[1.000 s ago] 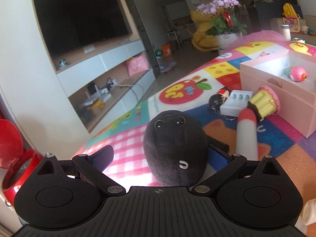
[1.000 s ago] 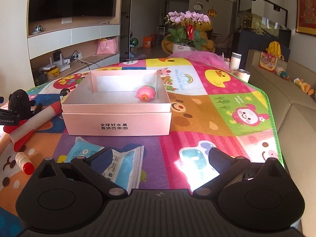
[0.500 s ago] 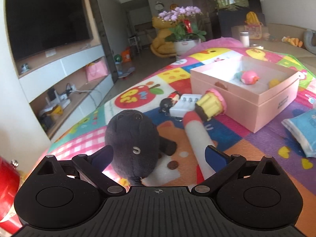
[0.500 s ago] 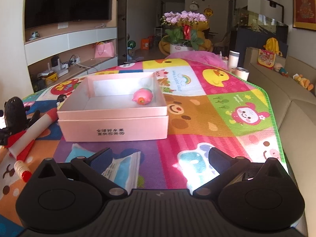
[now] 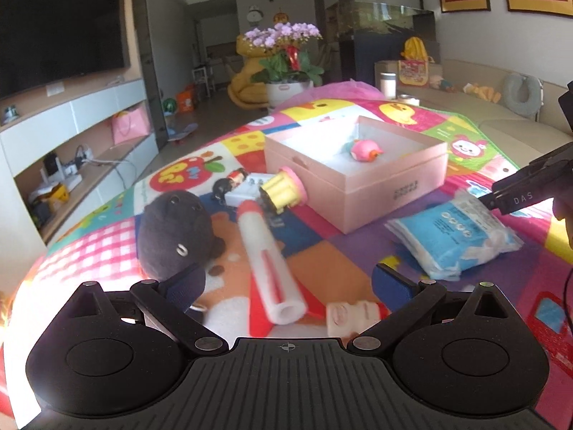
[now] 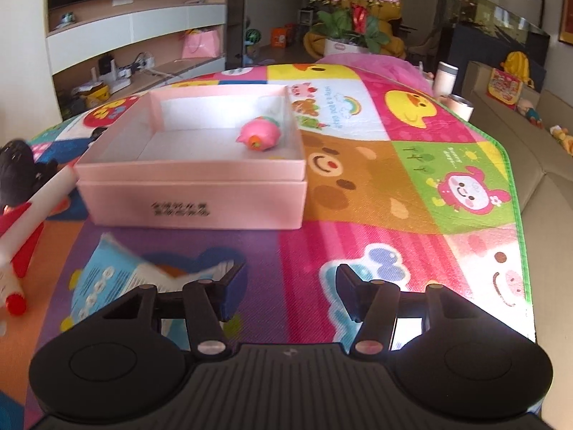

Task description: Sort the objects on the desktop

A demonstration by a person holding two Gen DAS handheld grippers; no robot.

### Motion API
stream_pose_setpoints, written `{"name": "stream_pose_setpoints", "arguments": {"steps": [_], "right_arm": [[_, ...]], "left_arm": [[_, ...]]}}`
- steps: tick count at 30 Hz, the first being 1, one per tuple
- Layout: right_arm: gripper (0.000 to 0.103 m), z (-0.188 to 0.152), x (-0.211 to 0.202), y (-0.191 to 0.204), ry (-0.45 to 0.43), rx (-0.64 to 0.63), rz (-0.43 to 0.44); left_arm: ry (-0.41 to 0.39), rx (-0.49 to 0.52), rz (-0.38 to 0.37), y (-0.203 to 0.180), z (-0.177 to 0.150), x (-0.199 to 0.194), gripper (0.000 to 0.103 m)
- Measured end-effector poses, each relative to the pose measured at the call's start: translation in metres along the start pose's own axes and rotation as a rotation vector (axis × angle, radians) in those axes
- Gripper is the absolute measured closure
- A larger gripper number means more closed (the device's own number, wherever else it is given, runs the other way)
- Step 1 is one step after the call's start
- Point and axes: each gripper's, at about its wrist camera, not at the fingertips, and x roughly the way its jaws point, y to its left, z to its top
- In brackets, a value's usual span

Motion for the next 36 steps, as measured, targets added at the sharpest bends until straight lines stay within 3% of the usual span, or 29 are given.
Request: {"name": "stream_pose_setpoints", "arguments": {"steps": [4, 7, 11, 15, 20, 26, 28, 30, 32, 36], "right_arm": [[0.048, -0.020, -0.025, 0.013, 0.063, -0.048, 0.135], [0.048, -0.025, -0.049, 0.027, 0.038, -0.133, 0.193], [0.048, -0.006, -0.059, 0.032, -0.061, -0.134, 0.166], [0.050, 0.023, -0.025, 0.026, -0.077, -0.034, 0.140], [0.054, 0.021, 0.011, 0.037, -0.012, -0.105, 0.095], [0.054, -0.012, -0.023, 0.031, 0.055, -0.157, 0.170], [0.049, -0.015, -0.038, 0.030, 0.038, -0.170, 0.170], [0.026, -0.009, -0.050, 0.028, 0.011, -0.125, 0.192], [0.014, 0.000, -0.054, 0.029, -0.010, -0.049, 0.246], [0.003, 0.013, -0.035, 0.053, 0.025, 0.065, 0.335]], "left_arm": [[0.041, 0.027, -0.058, -0.015, -0.014, 0.002, 0.001], [0.064, 0.003, -0.084, -0.020, -0.021, 0.005, 0.001], [0.087, -0.048, -0.115, -0.027, -0.026, 0.009, 0.001], [0.085, -0.058, -0.108, -0.039, -0.029, 0.010, 0.001], [0.076, -0.037, -0.081, -0.043, -0.033, 0.006, 0.001], [0.096, -0.098, -0.091, -0.030, -0.035, 0.006, 0.001], [0.096, -0.098, -0.093, -0.030, -0.035, 0.007, 0.001], [0.096, -0.092, -0.091, -0.032, -0.034, 0.008, 0.001], [0.093, -0.087, -0.084, -0.033, -0.035, 0.007, 0.001], [0.095, -0.092, -0.073, -0.034, -0.035, 0.005, 0.001]]}}
